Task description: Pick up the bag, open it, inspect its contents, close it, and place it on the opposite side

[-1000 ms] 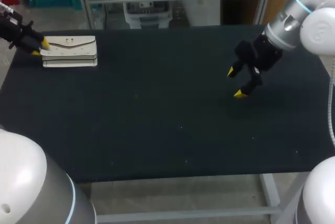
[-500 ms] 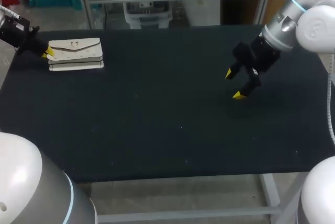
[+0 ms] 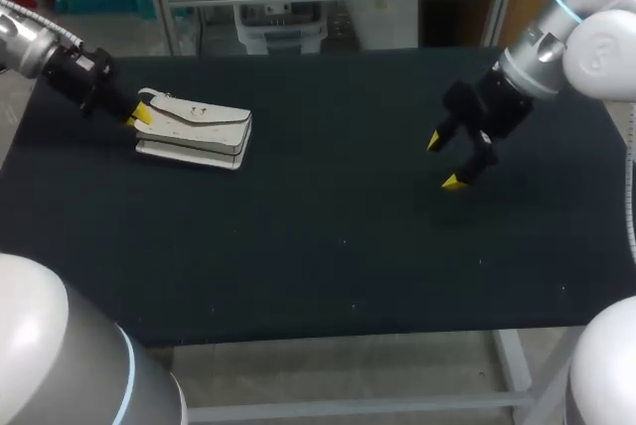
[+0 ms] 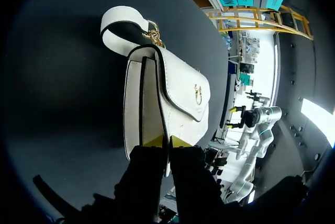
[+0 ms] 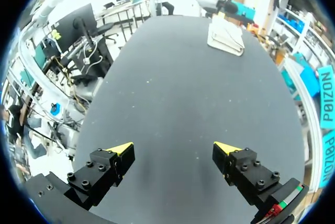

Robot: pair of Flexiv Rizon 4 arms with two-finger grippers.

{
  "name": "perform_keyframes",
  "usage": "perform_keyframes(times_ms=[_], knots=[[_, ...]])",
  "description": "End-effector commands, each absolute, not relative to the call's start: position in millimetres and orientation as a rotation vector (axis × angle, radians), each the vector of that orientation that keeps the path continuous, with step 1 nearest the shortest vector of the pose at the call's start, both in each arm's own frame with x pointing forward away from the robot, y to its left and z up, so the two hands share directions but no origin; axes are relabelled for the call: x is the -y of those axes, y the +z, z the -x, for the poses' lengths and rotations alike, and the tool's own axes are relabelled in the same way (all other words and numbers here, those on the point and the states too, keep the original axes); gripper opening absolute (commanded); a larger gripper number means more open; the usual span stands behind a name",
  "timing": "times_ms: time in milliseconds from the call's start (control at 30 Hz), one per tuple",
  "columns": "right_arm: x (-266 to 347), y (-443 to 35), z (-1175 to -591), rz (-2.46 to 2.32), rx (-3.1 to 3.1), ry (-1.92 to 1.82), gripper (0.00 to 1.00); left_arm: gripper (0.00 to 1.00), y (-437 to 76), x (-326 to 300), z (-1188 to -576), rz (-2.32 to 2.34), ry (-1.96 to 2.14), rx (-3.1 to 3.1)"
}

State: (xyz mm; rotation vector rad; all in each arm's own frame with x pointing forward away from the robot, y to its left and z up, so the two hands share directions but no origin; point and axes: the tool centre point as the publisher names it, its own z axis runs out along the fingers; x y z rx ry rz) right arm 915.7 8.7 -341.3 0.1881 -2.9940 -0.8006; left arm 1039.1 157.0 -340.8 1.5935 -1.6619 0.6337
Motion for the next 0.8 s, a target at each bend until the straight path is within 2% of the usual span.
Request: perform_keyframes(times_ms=[33, 333, 800], knots=[[-9, -341, -916, -0.188, 2.993, -0.799, 1.00, 0.00, -346, -150, -1032, -1.611, 0.661, 1.658], [-13, -343, -920, -0.159, 3.030, -0.765, 1.00, 0.00, -346, -150, -1032, -1.611, 0.661, 1.658], [-33, -361, -916, -0.174, 3.047, -0.788, 1.00, 0.00, -363, -55, -975, -1.621, 0.685, 1.652]])
